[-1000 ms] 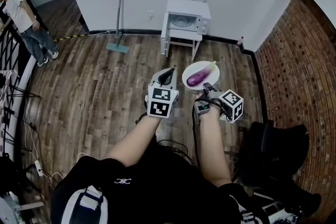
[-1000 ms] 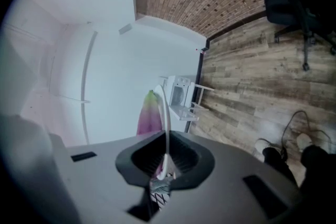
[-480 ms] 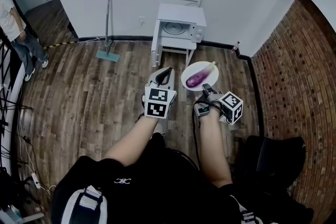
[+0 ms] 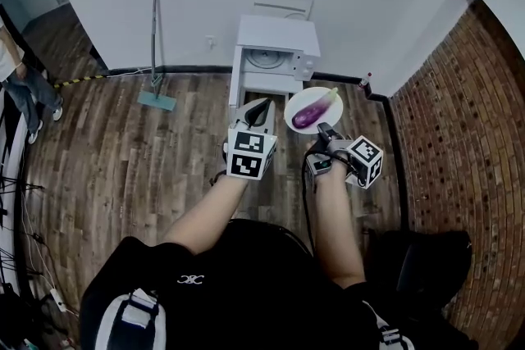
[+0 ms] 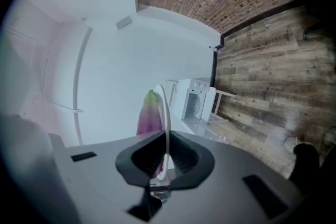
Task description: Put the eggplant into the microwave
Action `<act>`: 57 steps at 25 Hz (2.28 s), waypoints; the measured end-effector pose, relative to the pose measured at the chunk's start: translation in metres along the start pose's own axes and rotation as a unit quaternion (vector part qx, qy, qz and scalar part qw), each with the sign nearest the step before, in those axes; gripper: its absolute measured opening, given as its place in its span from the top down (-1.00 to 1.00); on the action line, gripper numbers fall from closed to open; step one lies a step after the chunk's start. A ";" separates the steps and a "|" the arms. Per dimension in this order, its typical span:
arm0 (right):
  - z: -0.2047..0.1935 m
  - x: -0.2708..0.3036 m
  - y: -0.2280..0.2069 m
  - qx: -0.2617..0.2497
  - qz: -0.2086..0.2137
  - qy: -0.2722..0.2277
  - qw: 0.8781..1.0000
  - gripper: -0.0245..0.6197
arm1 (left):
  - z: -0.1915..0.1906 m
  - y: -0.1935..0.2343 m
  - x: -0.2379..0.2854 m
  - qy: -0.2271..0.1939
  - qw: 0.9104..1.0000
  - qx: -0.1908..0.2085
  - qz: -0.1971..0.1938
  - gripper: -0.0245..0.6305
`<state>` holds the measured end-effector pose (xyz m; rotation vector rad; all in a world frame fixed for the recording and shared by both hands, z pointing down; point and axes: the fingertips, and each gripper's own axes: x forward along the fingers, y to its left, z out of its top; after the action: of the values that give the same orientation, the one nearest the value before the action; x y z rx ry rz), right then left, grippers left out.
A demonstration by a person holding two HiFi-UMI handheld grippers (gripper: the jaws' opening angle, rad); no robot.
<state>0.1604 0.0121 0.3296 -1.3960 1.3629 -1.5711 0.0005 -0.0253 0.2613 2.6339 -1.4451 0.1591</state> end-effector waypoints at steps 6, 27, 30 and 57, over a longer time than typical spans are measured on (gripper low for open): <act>0.007 0.046 0.009 0.008 0.011 0.001 1.000 0.84 | -0.005 0.035 0.038 0.008 1.000 -0.015 0.005 0.95; 0.085 0.218 0.019 -0.009 0.023 0.058 0.998 0.84 | -0.015 0.097 0.196 0.032 0.998 -0.019 0.048 0.95; 0.107 0.253 0.027 -0.024 0.027 0.072 0.997 0.84 | -0.010 0.108 0.231 0.026 0.997 -0.024 0.063 0.95; 0.100 0.441 -0.101 -0.104 -0.033 0.314 0.943 0.84 | -0.125 0.158 0.335 0.056 0.973 -0.108 0.196 0.95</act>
<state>0.1656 -0.3943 0.5516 -1.0946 1.9099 -2.0747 0.0427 -0.3669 0.4473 2.1131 -1.8112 0.1739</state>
